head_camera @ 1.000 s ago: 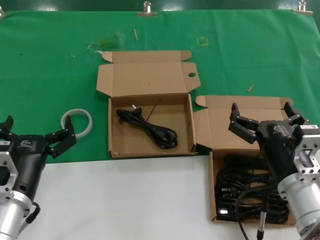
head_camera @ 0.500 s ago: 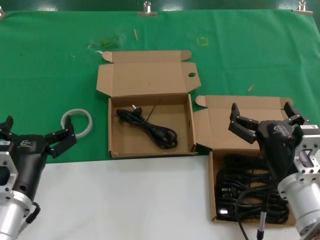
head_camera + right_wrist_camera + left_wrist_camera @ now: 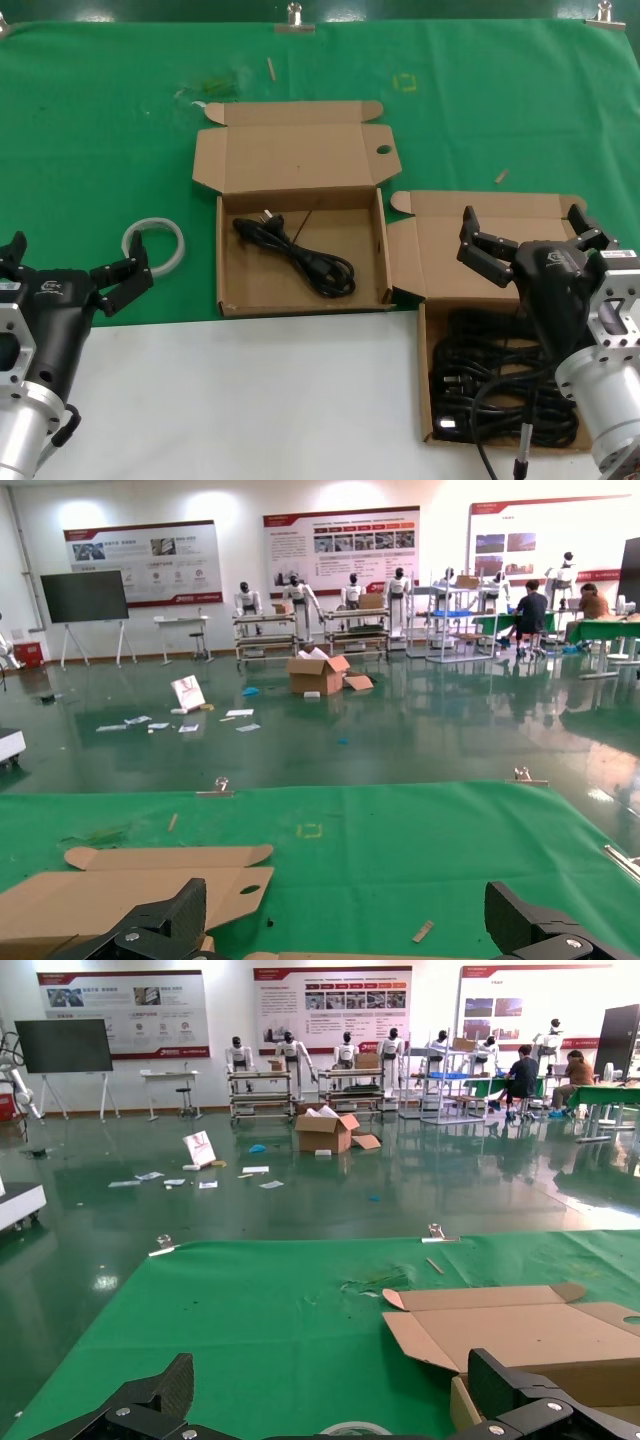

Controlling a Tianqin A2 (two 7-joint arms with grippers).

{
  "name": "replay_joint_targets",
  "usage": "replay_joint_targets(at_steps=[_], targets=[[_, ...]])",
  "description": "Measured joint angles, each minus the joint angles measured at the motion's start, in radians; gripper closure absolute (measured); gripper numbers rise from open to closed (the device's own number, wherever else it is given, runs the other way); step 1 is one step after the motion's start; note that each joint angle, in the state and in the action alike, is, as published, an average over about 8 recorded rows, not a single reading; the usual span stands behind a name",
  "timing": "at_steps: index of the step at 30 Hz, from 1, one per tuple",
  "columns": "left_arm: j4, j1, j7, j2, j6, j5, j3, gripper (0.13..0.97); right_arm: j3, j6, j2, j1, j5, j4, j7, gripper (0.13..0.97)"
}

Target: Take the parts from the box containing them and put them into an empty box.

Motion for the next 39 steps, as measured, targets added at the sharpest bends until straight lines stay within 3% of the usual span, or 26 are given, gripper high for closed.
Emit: replay_joint_targets(at_steps=[39], targets=[[0.000, 0.000, 0.000, 0.000, 0.000, 0.000, 0.000, 0.132, 0.000, 0.000, 0.000, 0.000, 0.000, 0.000, 0.000, 0.129]])
